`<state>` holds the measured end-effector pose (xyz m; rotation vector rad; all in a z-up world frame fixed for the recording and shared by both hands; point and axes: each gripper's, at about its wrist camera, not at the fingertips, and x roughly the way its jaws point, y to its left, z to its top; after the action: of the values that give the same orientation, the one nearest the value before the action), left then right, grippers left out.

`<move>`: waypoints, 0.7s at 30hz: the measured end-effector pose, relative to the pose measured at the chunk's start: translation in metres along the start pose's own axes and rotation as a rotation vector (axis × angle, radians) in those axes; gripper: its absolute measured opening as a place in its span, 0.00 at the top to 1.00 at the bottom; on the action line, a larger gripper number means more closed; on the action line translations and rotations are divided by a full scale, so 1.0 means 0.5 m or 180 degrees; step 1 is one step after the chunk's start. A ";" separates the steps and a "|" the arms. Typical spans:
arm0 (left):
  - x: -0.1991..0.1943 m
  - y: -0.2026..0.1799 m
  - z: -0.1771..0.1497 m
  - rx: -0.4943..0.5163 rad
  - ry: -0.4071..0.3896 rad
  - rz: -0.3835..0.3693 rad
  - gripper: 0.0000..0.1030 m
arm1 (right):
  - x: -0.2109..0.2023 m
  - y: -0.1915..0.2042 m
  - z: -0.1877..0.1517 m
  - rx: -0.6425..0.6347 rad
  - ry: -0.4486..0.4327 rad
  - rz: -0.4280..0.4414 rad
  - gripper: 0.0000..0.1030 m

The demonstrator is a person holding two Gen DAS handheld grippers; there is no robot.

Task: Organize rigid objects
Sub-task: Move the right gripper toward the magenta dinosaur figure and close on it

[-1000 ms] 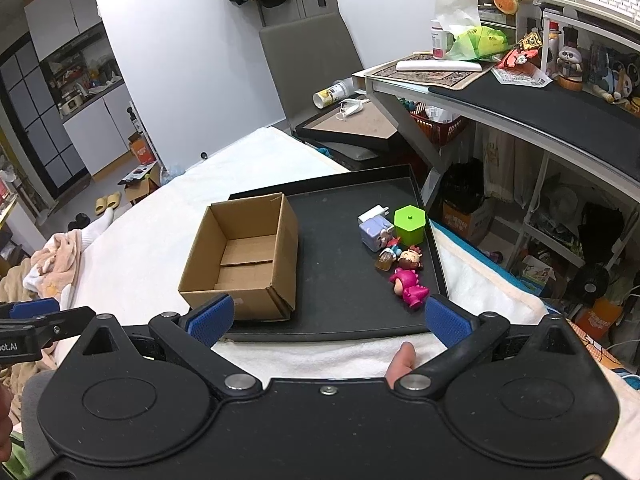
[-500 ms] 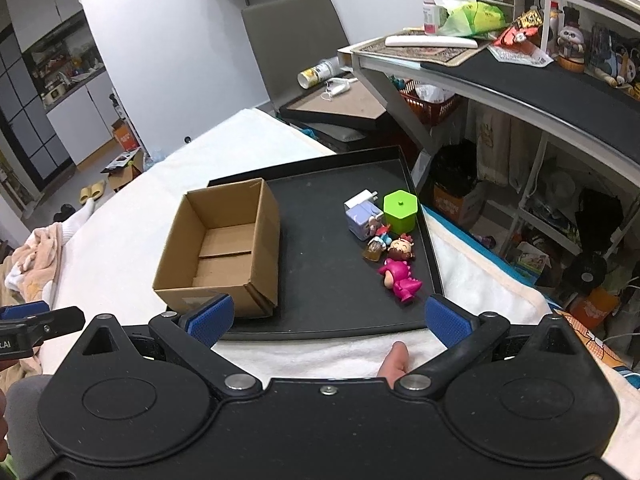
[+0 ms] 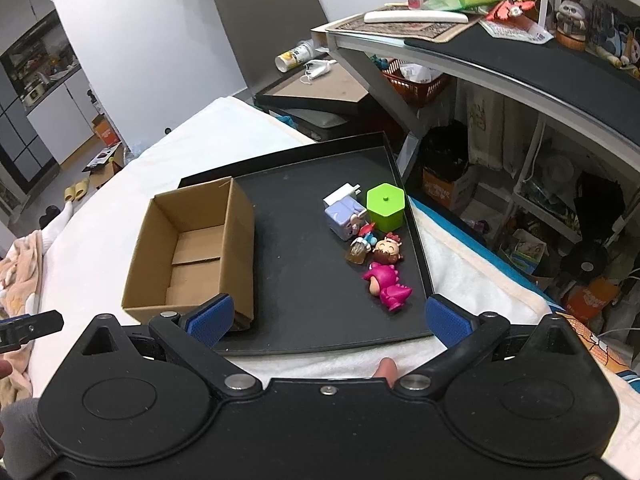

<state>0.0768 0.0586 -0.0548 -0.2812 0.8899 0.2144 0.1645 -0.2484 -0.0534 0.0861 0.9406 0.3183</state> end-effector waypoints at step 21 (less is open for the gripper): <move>0.111 0.028 0.042 -0.0303 0.0202 0.0118 0.14 | 0.170 -0.069 0.072 0.0576 0.0476 -0.0051 0.21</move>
<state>0.1223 0.0827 -0.0882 -0.3617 0.9495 0.2840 0.2480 -0.2530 -0.1055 0.2230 1.1169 0.2265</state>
